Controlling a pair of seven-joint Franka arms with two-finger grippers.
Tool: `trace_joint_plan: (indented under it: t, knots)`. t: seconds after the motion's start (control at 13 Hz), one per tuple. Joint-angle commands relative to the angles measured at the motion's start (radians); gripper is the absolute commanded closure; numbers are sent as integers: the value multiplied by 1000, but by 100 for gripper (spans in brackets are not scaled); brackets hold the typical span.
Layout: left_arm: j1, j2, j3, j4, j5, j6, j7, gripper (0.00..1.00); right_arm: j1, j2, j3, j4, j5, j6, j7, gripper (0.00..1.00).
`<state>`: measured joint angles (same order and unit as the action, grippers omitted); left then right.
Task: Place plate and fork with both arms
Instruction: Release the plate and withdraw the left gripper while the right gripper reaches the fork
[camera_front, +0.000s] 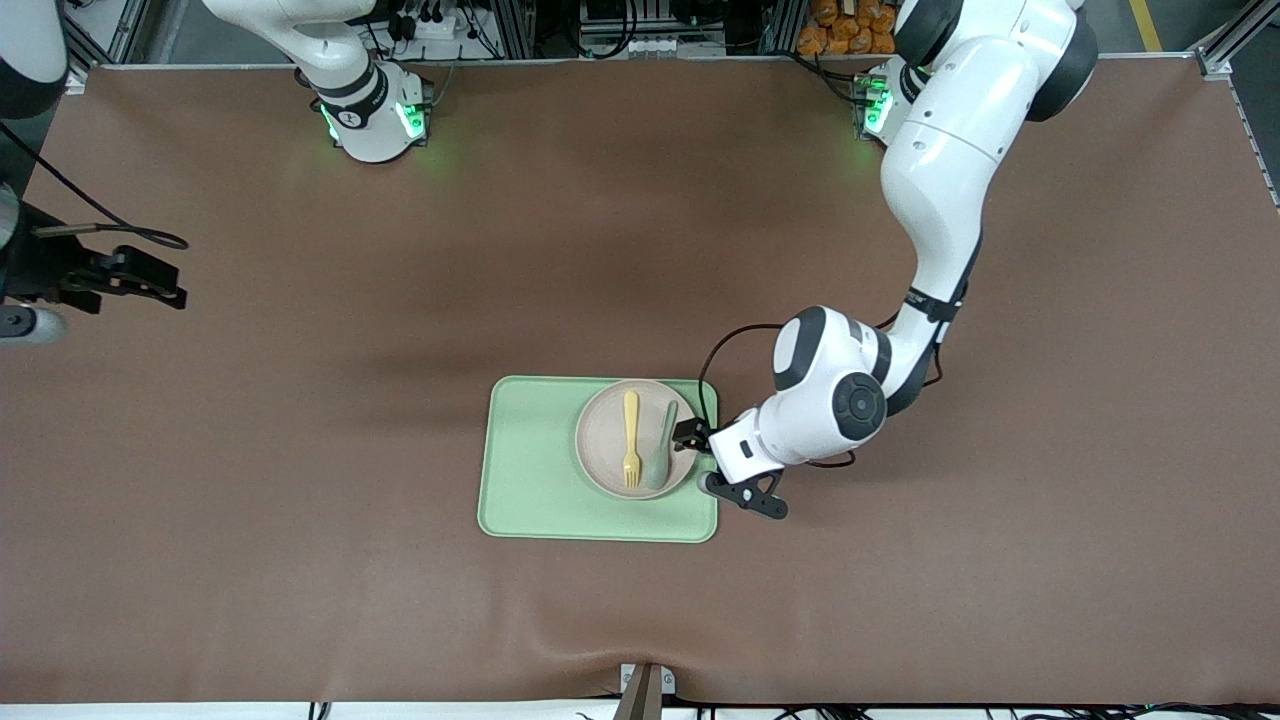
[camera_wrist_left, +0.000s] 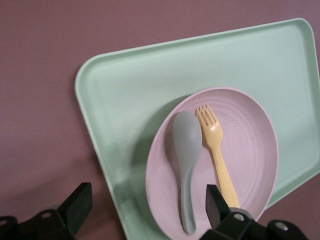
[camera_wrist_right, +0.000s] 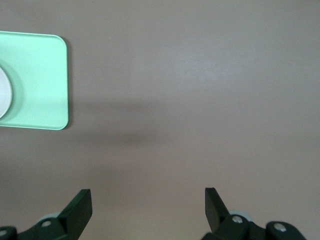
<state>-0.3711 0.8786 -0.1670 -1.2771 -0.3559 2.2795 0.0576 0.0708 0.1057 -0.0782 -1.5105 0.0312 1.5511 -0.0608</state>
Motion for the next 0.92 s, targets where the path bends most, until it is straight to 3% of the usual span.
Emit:
trace_joint_plan:
  t: [0.0,0.23,0.54,0.84]
  knots:
    - [46,-82,11,-38,-5,-110,-13,0,16,52,-5,41,50,44,-11,0]
    - [102,-145,12,-39,23,-245,-13,0,44,109,-5,39,129,136,-13,0]
    - [190,-246,12,-56,188,-490,-36,0,115,218,-5,42,194,276,16,0]
    - [305,-412,12,-210,216,-546,-38,0,217,342,-5,85,197,383,188,0]
